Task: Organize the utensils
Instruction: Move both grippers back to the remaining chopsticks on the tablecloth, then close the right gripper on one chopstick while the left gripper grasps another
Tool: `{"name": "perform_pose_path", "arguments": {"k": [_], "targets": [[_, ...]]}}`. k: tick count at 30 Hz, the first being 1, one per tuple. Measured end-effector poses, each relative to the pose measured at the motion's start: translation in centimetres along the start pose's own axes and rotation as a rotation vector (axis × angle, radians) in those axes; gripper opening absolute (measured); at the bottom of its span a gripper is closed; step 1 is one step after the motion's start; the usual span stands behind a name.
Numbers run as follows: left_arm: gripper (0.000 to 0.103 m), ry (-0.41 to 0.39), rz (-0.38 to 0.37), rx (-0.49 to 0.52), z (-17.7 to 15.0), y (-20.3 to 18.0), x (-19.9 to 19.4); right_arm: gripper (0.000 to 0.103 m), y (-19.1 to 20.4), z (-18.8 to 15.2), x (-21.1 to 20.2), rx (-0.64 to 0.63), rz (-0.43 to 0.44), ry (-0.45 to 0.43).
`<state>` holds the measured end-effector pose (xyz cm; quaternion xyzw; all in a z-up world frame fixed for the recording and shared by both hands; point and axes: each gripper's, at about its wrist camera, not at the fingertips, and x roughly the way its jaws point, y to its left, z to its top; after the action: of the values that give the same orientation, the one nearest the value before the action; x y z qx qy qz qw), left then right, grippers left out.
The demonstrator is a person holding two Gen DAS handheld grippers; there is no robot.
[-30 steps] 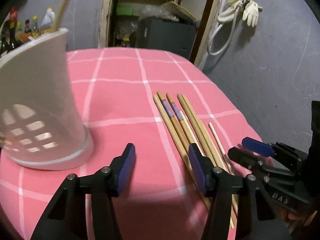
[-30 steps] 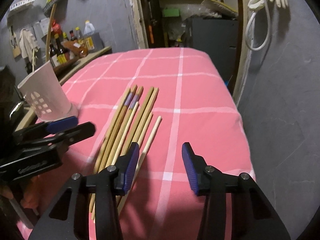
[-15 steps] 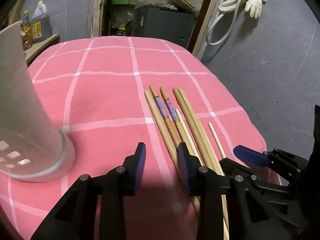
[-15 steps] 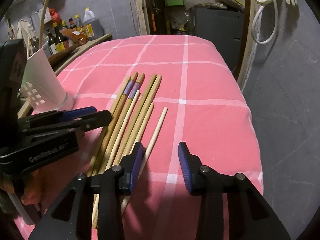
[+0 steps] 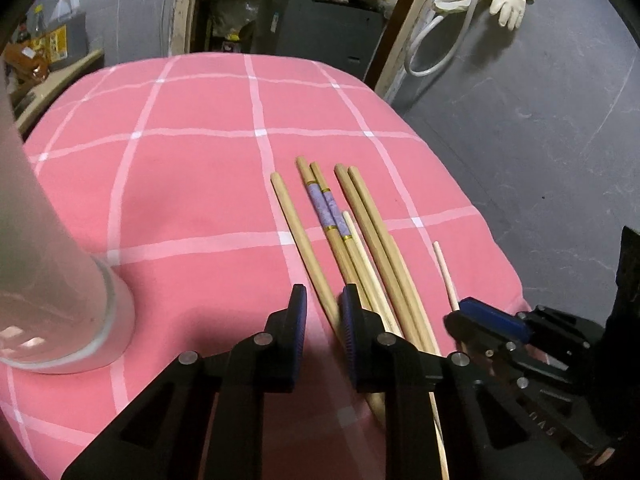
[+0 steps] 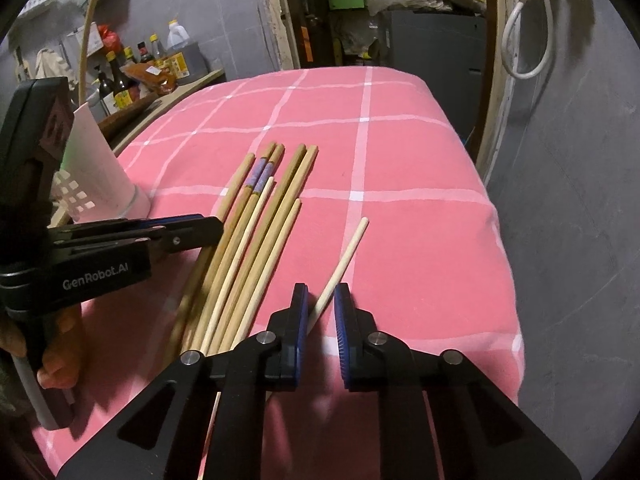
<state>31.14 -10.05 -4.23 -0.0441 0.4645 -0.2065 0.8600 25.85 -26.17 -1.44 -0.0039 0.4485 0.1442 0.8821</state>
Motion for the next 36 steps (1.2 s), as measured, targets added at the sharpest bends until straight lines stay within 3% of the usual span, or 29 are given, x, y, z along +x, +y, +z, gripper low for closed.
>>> {"name": "perform_pose_path", "arguments": {"k": [10,16,26,31,36], "targets": [[0.011,0.026,0.031,-0.002,0.9,-0.5,0.6,0.011,-1.0,1.3,1.0,0.082,0.036,0.027],[0.007,0.054,0.003,-0.043,0.3,0.1,-0.1,0.006,-1.6,1.0,0.5,0.137,0.063,0.038],[0.005,0.077,0.022,-0.002,-1.2,-0.1,-1.2,0.006,-0.8,1.6,0.8,0.083,0.029,0.083],[0.005,0.051,0.022,-0.019,-1.8,-0.3,-1.6,0.005,-0.8,1.7,0.9,0.101,0.018,0.080],[0.005,0.011,-0.002,-0.028,-2.8,-0.1,-3.1,0.003,-1.6,0.5,-0.4,0.187,0.096,0.024]]}}
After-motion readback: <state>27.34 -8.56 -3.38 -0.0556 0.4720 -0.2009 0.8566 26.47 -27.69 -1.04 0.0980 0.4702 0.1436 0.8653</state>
